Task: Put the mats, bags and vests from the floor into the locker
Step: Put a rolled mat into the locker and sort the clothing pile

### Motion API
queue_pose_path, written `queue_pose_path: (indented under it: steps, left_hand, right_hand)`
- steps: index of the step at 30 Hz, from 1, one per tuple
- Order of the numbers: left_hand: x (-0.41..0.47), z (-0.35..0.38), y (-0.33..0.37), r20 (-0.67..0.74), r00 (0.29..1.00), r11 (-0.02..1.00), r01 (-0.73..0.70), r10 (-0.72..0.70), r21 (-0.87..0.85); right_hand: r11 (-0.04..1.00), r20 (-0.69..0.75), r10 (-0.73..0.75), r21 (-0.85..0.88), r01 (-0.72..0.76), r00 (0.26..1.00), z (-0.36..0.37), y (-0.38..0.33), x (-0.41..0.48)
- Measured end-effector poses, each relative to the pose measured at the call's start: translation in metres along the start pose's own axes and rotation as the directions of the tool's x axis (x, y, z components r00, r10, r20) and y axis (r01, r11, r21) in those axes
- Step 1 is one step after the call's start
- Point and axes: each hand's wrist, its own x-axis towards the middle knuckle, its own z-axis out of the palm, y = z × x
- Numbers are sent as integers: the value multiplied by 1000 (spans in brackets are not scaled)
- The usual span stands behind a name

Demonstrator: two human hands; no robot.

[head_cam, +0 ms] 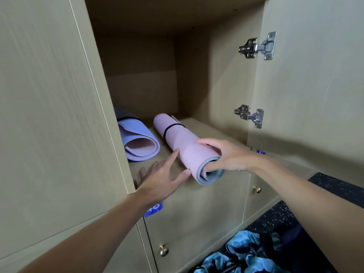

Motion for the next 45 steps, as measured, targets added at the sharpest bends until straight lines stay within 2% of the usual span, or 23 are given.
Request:
queue_pose_path:
  steps: [7, 12, 21, 27, 30, 35, 39, 45]
  left_hand:
    - [-1, 3, 0, -3, 1000, 995, 18, -18, -98]
    - [3, 8, -4, -59, 998, 993, 2, -9, -117]
    - [7, 15, -8, -77, 994, 986, 67, -80, -151]
    - [2, 9, -3, -109, 991, 986, 65, -82, -151]
    - [2, 8, -1, -71, 995, 993, 69, -76, -92]
    - [1, 6, 0, 20, 999, 993, 32, -34, 110]
    - [2, 6, -2, 42, 999, 989, 28, -35, 143]
    - [5, 7, -4, 31, 999, 989, 37, -42, 141]
  right_hand:
    - [981, -100, -68, 173, 84, 993, 20, 12, 44]
    - [930, -91, -106, 343, 131, 990, 21, 42, 41]
    - [936, -196, -96, 315, 155, 976, 44, 42, 92]
    - [941, -178, -128, 289, 176, 976, 48, 44, 107]
    - [946, -182, -145, 261, 190, 973, 48, 41, 117]
    - [956, -213, -138, 227, 186, 967, 53, 42, 134]
    - [962, -178, -138, 209, 175, 974, 55, 49, 136]
    - [972, -207, -124, 171, 161, 970, 56, 49, 163]
